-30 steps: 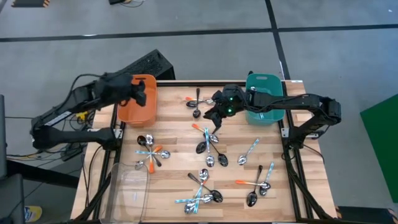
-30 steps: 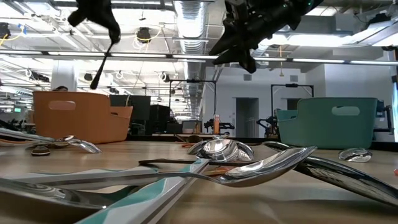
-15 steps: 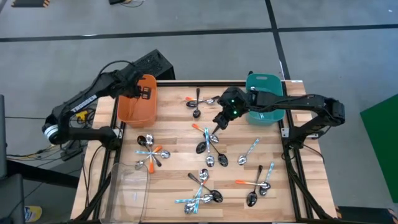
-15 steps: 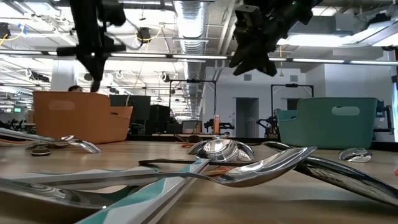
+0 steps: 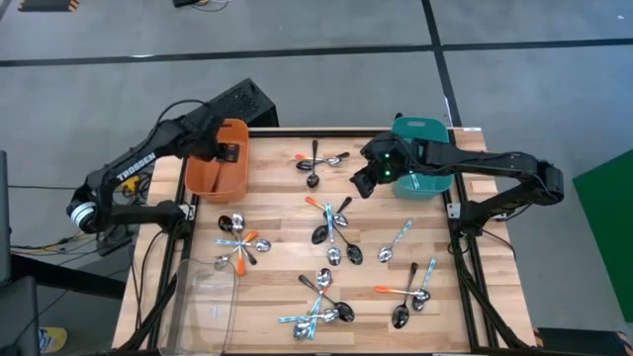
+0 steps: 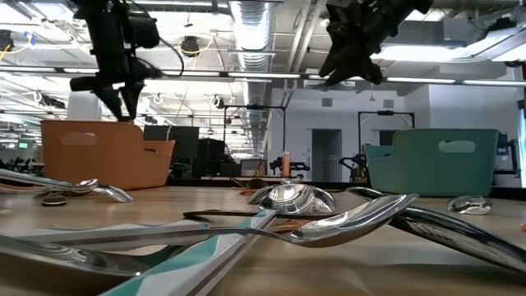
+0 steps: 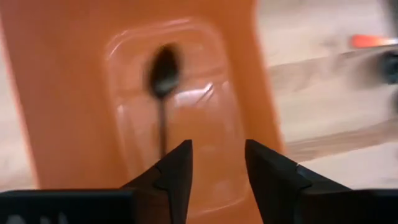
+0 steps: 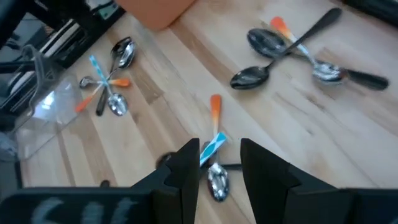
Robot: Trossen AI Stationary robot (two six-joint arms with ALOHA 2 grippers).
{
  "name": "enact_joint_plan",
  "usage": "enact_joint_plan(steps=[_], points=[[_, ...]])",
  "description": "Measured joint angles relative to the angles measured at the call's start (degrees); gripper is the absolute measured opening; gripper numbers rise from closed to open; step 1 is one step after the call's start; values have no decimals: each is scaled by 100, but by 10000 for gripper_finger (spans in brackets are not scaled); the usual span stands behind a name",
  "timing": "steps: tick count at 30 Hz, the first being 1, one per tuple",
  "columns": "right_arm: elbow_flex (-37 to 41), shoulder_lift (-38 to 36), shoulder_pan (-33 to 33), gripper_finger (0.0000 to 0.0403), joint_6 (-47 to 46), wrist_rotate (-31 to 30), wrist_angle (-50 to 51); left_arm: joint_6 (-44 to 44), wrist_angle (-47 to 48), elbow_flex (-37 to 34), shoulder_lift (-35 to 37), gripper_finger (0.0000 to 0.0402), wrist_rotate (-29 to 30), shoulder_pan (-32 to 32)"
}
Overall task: Sort silverware by color (type)
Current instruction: Put the orange spoon into the transparent bin
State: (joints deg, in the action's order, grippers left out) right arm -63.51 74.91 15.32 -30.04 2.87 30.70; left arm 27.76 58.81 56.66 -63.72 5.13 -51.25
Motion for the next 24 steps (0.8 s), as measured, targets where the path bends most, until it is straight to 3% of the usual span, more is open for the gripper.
enact_joint_plan(steps=[8,11,15,24], points=[[-2,2,-76,138,-567,-23,-58,-133,-697,2,1260,142,-189,493],[-2,3,-219,138,-714,-65,-57,-149,-975,-23,1678,142,-184,940],[-2,82,-499,138,-1132,-593,138,-160,-1487,-295,2131,142,-198,1740],[-6,306,-1427,138,-2620,-1375,1265,183,-4599,-1642,2584,142,-341,3579]])
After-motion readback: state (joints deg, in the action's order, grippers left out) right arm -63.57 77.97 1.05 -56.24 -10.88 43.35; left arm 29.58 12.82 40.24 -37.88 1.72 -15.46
